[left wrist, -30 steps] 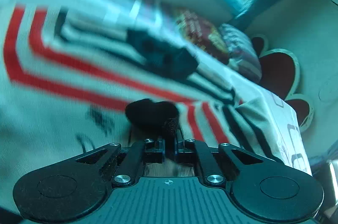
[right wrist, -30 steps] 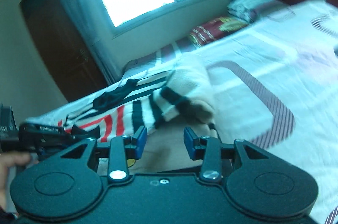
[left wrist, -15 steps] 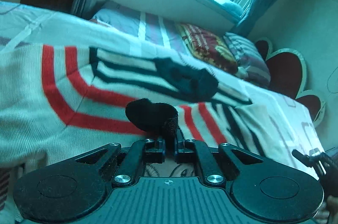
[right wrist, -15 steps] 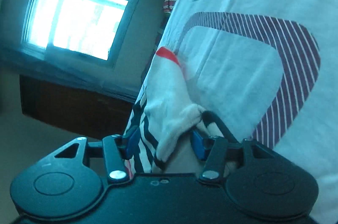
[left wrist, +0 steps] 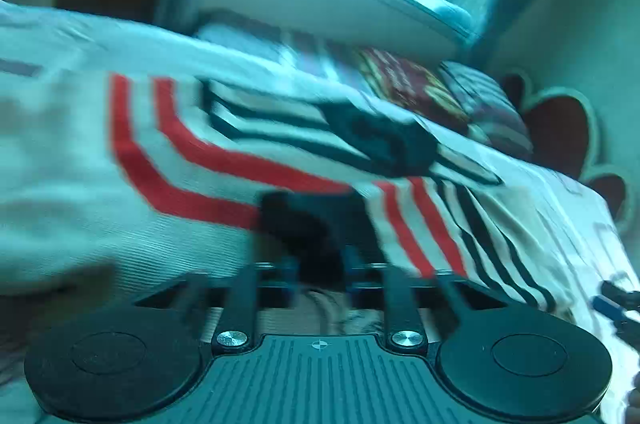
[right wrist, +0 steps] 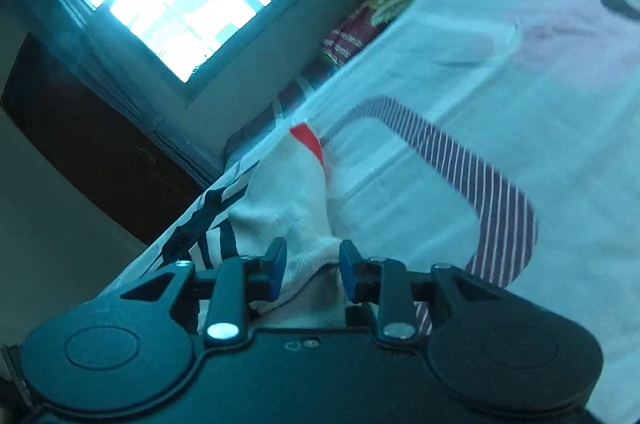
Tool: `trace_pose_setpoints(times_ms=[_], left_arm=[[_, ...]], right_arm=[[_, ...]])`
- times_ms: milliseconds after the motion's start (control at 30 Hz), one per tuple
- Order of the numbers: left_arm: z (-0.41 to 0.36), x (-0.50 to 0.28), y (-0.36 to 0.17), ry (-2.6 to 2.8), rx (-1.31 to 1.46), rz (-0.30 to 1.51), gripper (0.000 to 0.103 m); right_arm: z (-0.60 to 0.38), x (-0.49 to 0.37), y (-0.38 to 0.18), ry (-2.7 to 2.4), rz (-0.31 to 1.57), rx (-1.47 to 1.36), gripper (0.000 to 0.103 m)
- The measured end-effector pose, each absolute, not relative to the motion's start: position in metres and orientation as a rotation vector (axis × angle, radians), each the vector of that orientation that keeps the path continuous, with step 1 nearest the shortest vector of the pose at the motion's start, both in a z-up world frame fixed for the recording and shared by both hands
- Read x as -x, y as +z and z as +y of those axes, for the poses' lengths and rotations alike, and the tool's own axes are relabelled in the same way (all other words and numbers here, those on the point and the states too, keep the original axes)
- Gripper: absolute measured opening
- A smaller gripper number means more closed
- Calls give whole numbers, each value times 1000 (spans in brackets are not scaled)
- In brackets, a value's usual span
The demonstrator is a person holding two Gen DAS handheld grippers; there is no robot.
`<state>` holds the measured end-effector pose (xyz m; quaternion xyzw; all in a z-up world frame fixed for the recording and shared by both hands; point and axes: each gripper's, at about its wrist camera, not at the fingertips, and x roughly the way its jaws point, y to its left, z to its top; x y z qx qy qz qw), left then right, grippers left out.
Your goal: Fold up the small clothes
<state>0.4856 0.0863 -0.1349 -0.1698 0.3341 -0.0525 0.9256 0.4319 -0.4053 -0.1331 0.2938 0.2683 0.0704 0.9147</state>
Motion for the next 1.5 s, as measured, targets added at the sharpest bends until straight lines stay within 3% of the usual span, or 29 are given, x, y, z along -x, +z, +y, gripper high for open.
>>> trace_pose_setpoints(times_ms=[33,200,333,367,400,467,500,667,733,800,833,867,1033,1233,1300,1333,1433,1467,1500], left_arm=[[90,-483,-131,-82,351,652,75],[89,-519,-132,-104,311,693,77],[73,-535,-141,-94,141,712,55],[71,-535,-141,-97,117,706,41],[72,-534,-141,-101,126,700,35],[77,-533,-141,-90,160,684,7],[80,-531,-140,-89,188,675,6],[76,-521,-146,-39,144,615,5],[77,-523,-144,-47,147,625,5],[86,-521,-141,-71,171,628,17],[91,-516,-136,-41,179,618,46],[94,-508,-130,15,168,577,72],[42,-514,-103,-106,99,479,75],[-37,-556,-131,-284,17,603,75],[-28,-553,-141,-226,-32,626,75],[-16,-547,-141,-199,-30,623,75],[19,-529,-141,-77,-54,626,76],[29,-528,-140,-54,-32,635,80],[36,-527,-138,-41,-12,642,80]], right_arm=[[-410,-442,-128,154,545,-569,34],[-421,-519,-126,215,557,-514,34],[-424,-581,-143,262,633,-562,35],[-424,-592,-151,271,648,-571,36],[-424,-600,-156,287,670,-590,36],[-418,-610,-162,342,701,-588,33],[-413,-610,-160,362,704,-543,13],[-411,-605,-160,254,679,-404,6],[-405,-602,-155,236,677,-371,8],[-397,-598,-146,209,674,-297,21],[-393,-592,-138,171,637,-244,31],[-389,-585,-131,148,582,-192,33],[-338,-573,-123,334,590,-30,34],[-274,-579,-140,495,663,107,30],[-291,-583,-137,427,652,93,27],[-305,-583,-136,369,643,97,18],[-341,-583,-136,248,652,95,17],[-346,-581,-135,236,658,94,17],[-346,-577,-131,230,658,81,22]])
